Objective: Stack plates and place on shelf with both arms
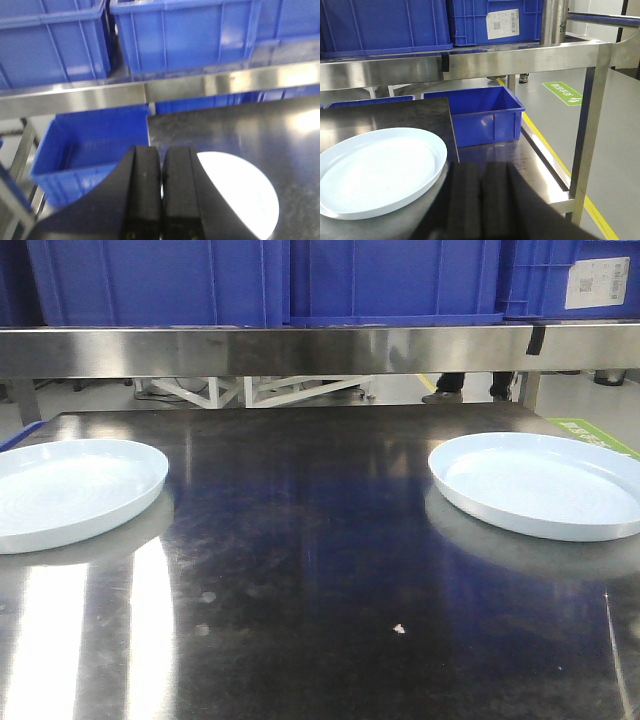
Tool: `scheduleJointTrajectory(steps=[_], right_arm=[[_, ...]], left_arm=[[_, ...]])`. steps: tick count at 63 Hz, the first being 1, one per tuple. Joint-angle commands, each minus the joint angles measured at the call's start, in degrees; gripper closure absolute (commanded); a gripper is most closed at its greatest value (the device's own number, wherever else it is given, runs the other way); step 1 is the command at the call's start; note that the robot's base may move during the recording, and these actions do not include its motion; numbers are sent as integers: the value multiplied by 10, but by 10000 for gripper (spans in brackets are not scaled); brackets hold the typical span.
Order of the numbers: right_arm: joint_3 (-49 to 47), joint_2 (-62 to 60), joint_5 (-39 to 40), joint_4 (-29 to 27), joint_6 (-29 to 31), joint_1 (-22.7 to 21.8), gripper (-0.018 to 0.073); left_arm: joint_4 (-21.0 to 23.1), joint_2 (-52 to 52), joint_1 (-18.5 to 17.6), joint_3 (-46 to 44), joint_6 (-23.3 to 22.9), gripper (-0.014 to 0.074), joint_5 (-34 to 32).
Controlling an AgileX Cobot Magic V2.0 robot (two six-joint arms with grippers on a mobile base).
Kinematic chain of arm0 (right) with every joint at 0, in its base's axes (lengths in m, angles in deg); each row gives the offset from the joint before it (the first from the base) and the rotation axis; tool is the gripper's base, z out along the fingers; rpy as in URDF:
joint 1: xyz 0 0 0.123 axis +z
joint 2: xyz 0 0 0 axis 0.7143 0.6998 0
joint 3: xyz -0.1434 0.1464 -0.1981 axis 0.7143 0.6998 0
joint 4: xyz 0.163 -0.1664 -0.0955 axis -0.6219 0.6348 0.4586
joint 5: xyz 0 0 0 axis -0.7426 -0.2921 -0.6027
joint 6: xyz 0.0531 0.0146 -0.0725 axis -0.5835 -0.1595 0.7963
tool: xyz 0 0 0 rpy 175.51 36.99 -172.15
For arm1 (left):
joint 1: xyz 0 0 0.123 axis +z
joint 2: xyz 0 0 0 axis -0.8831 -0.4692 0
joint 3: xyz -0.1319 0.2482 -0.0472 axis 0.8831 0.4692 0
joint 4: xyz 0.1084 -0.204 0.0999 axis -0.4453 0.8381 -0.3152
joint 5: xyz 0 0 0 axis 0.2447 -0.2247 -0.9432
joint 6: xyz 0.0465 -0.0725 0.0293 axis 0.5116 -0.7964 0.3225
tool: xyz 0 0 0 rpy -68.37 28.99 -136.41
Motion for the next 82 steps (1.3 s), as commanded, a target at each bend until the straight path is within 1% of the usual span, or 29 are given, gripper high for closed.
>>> scheduleJointTrajectory(steps=[1, 6, 12, 17, 28, 33, 48, 68, 76, 82], right_arm=[[-9, -2, 50, 5, 4, -1, 511], [-9, -2, 50, 5, 4, -1, 511], [-9, -2, 50, 5, 4, -1, 511], [-9, -2, 50, 5, 4, -1, 511], [-9, -2, 50, 5, 4, -1, 511], [-9, -2, 50, 5, 4, -1, 511], [-9, -2, 50, 5, 4, -1, 511], [-9, -2, 50, 5, 4, -1, 511], [-9, -2, 50, 5, 4, -1, 511], [-9, -2, 50, 5, 4, -1, 511]], left_arm=[[-5, -54, -1, -57, -2, 508, 2], [-1, -84, -11, -72, -2, 508, 8], [0, -102, -26, -72, -2, 508, -21], [1, -105, -31, -72, -2, 508, -27], [-1, -105, -31, -72, -2, 508, -30], [16, -105, -31, -72, -2, 508, -29], [9, -105, -31, -72, -2, 508, -30], [12, -105, -31, -72, -2, 508, -85], [12, -105, -31, -72, -2, 508, -86], [37, -105, -31, -72, -2, 508, -78]])
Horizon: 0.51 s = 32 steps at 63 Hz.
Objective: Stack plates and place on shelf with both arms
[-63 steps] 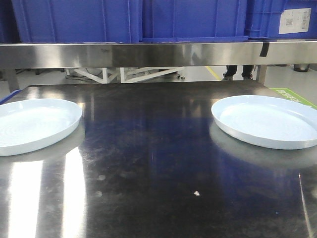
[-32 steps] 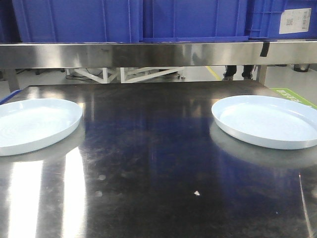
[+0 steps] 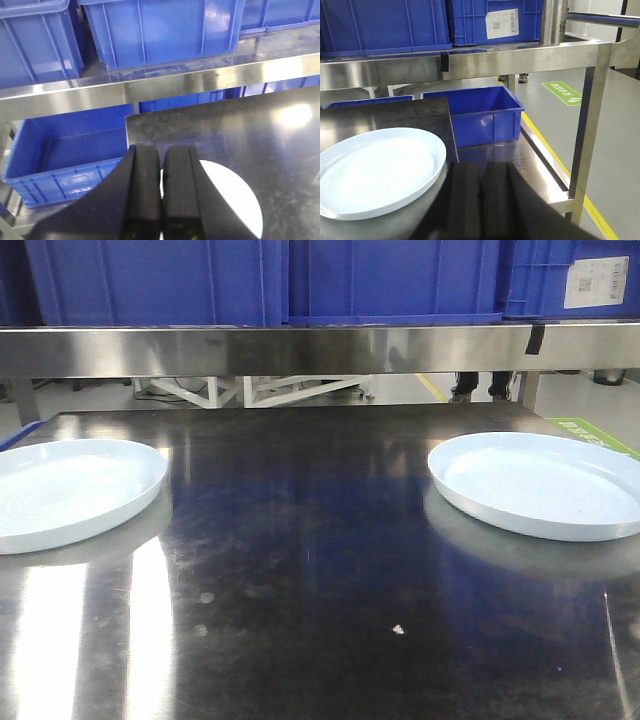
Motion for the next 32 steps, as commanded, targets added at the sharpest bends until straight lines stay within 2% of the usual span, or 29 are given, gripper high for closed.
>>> scheduleJointTrajectory(steps=[1, 10, 22, 32], right_arm=[[-9, -2, 50, 5, 4, -1, 511], [-9, -2, 61, 5, 4, -2, 511], [-14, -2, 135, 3, -13, -2, 511], [-104, 36, 22, 1, -41, -1, 511]], left_arm=[[18, 1, -4, -21, -2, 508, -45], [19, 1, -4, -21, -2, 508, -45], [19, 1, -4, -21, -2, 508, -45], [18, 1, -4, -21, -2, 508, -44]])
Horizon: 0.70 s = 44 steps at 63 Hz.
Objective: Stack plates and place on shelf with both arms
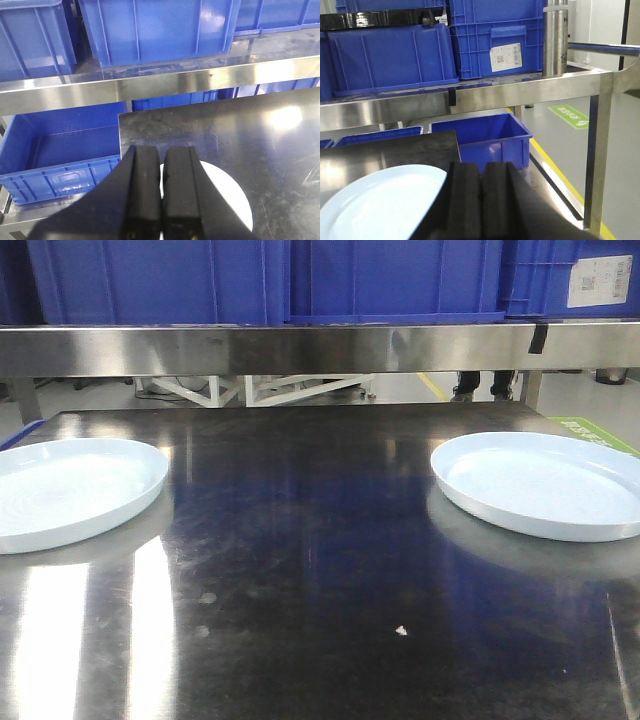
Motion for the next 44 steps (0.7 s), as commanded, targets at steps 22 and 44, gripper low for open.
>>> scheduleJointTrajectory(steps=[22, 44], right_arm=[[-336, 347, -64, 1, -8, 1, 511], [-494, 543, -133, -4, -8, 40, 511]], left_arm=[[2, 1, -4, -21, -2, 508, -46], [3, 1, -4, -21, -2, 508, -46]])
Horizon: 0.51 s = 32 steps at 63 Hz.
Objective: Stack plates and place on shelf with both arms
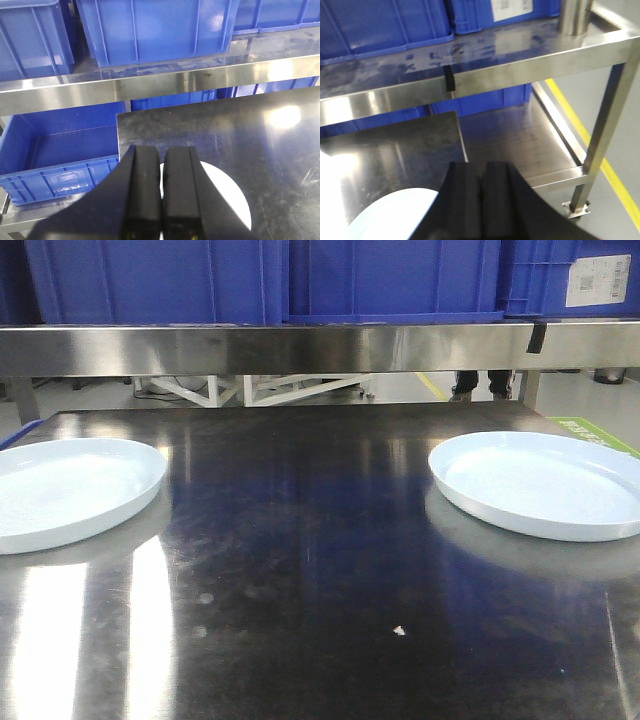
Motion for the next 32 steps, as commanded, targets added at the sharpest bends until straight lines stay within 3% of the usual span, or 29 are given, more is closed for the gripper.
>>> scheduleJointTrajectory(steps=[1, 21, 26, 32], right_arm=[[-27, 13, 32, -2, 0, 16, 511], [-27, 54, -30, -31, 4, 38, 476], [-27, 57, -32, -31, 20, 38, 321], [-27, 57, -40, -31, 31, 38, 24]], left_arm=[[3, 1, -4, -21, -2, 508, -46], [3, 1, -4, -21, -2, 508, -39], [3, 1, -4, -21, -2, 506, -39], [2, 1, -4, -21, -1, 425, -39]])
